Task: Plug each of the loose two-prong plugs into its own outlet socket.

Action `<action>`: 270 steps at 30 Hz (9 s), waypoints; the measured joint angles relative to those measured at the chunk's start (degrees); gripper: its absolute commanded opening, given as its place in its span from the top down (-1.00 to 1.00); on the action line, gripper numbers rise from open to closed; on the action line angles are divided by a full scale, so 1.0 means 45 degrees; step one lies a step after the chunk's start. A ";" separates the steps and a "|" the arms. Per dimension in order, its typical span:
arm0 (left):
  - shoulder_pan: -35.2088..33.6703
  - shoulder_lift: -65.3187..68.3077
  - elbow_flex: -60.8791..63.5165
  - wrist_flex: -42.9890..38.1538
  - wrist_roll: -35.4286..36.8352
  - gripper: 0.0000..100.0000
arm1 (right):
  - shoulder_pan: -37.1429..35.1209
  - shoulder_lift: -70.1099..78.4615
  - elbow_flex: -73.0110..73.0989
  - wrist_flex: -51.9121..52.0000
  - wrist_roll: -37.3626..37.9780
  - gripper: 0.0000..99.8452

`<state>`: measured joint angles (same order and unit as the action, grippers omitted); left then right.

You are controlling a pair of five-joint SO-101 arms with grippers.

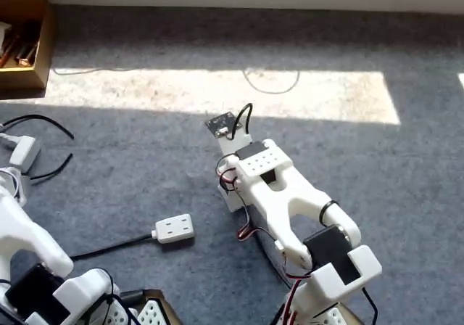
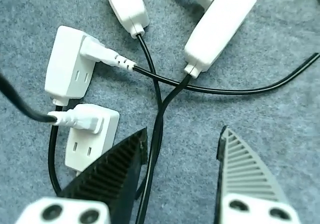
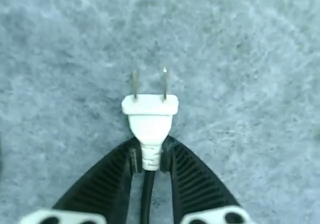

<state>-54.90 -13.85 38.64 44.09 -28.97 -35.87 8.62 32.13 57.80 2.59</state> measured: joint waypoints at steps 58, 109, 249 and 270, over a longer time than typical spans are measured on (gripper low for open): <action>1.0315 -0.8420 0.1680 0.4024 0.3223 0.16 | -0.3692 -1.0335 0.4083 -0.4474 0.0508 0.99; 0.0801 -0.8498 0.6955 0.0391 -0.0293 0.16 | -0.4689 -0.4532 -0.4786 0.4278 0.9162 0.99; 0.8420 -0.8498 -0.2208 0.9553 0.5197 0.16 | 0.0371 -1.1995 0.1328 -0.1192 0.5607 0.99; 1.1546 -0.8518 0.1035 0.6740 0.6212 0.16 | -0.3223 -1.4750 0.0840 0.2462 0.3634 0.99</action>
<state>-2.95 -52.18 43.30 74.42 -1.01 -50.37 -57.76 35.91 68.88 18.95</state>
